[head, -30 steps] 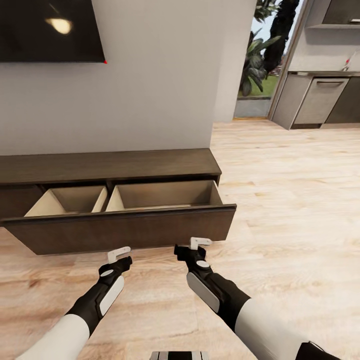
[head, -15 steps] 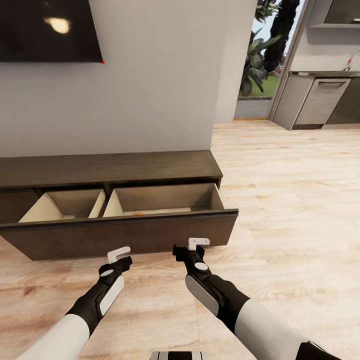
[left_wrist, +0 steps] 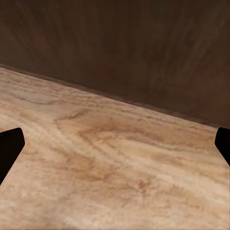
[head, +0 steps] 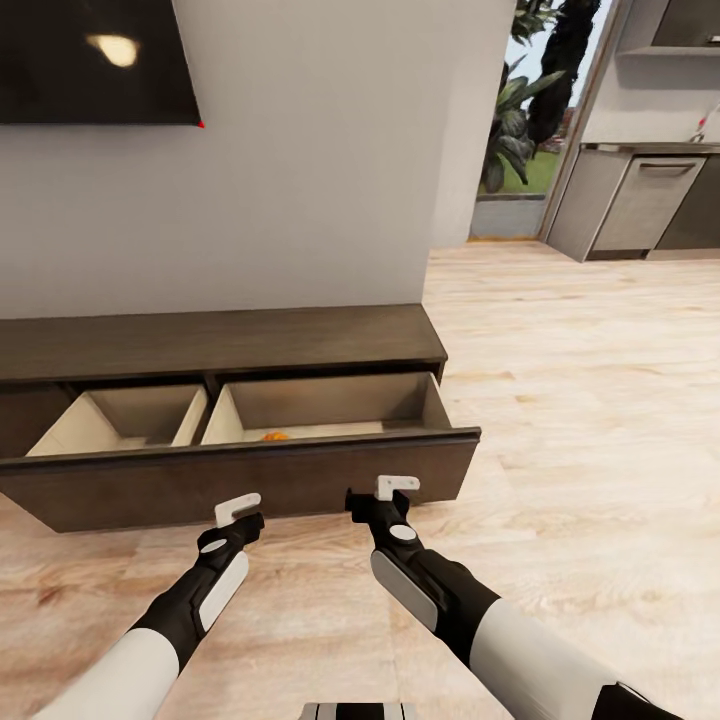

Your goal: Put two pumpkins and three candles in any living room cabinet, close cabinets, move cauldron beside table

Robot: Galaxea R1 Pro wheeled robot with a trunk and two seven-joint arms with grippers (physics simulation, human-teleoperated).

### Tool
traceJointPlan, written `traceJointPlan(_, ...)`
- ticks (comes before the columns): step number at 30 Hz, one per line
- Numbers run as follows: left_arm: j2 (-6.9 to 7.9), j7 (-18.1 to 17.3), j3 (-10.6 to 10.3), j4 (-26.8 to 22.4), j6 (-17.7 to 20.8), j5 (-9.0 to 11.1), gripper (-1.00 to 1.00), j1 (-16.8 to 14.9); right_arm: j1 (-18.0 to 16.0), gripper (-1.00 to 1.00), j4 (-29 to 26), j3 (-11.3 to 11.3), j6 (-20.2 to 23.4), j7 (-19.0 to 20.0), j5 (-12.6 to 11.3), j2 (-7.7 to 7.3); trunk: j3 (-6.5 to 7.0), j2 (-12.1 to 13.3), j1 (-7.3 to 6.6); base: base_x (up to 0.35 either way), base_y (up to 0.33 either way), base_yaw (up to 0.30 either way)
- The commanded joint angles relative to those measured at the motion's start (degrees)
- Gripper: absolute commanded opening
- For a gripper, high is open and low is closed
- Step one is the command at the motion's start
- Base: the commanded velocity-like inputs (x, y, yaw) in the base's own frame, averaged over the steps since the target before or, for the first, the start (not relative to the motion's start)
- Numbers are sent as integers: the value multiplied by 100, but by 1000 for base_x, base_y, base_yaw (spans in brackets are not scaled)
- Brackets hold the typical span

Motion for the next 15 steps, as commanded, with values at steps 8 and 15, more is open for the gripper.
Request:
traceJointPlan(8,13,50,-39,-12,24,44,100,-6,-6,100,-9,26,27,-43,-6,-4,-71,-6,7,1,0,0)
traceJointPlan(15,13,51,-40,-12,24,44,100,-6,-6,100,-9,27,27,-35,-6,-6,-227,-16,25,0,0,0)
